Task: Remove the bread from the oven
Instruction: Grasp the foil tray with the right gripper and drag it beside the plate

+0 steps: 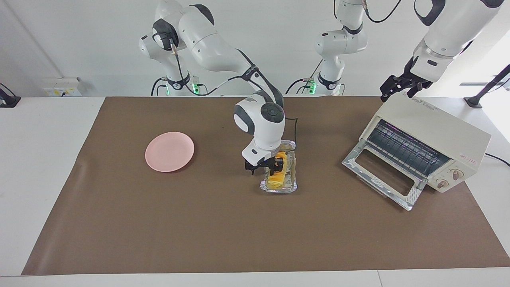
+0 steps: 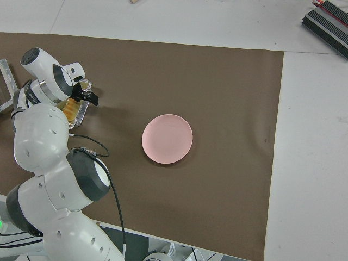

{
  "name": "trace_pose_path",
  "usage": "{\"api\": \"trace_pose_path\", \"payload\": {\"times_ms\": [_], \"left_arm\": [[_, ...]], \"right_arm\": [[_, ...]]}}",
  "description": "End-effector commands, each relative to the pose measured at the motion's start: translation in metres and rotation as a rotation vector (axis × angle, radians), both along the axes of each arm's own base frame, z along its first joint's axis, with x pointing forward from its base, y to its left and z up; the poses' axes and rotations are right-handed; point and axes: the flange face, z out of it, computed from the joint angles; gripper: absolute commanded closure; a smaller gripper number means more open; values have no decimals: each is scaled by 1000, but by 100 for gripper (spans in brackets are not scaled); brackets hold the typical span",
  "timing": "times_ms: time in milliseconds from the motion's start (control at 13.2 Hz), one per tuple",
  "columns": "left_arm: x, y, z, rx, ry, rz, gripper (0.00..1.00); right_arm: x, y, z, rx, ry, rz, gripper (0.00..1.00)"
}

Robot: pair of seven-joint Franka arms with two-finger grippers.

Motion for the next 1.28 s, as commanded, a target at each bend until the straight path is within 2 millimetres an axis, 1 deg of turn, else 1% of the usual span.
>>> {"api": "trace_pose_path", "payload": {"times_ms": [0,76,227,302,378,453,529,605,680,756,831,907,983,1058,1134,1209], "left_arm": [[-6,2,3,-19,-18,-40,0],[-6,1,2,-20,-18,-52,0],[-7,0,0,-19,-12,-52,0],[-6,0,1,-19,-18,-45,0],[-6,1,3,-17,-19,-40,0],[-6,1,3,-17,-21,-42,0],[-7,3,2,-17,-15,-39,0],[-7,3,2,-17,-13,-37,0],[-7,5,2,-17,-15,-34,0],[-7,5,2,-17,-15,-34,0],[-7,5,2,-17,-15,-32,0],[-7,5,2,-17,-15,-34,0],[-7,5,2,-17,-15,-34,0],[-7,5,2,-17,-15,-34,0],[-7,5,2,-17,-15,-34,0],[-7,5,2,-17,-15,-34,0]], "right_arm": [[4,-1,-6,-23,-10,-2,100],[4,-1,-4,-19,-11,-1,100],[9,-7,-1,-18,-7,-14,100],[13,-16,4,-23,1,-25,100],[24,-33,20,-27,9,-38,100],[44,-56,50,-27,16,-35,100],[64,-84,76,-4,44,-31,100],[83,-115,95,44,61,-20,100],[106,-165,99,67,68,-10,100],[123,-209,95,71,61,22,100],[135,-252,90,73,63,65,100],[145,-295,80,74,70,89,100],[154,-326,71,76,56,117,100],[161,-352,54,77,44,150,100],[168,-373,35,78,34,162,100],[174,-381,21,77,30,170,100]]}}
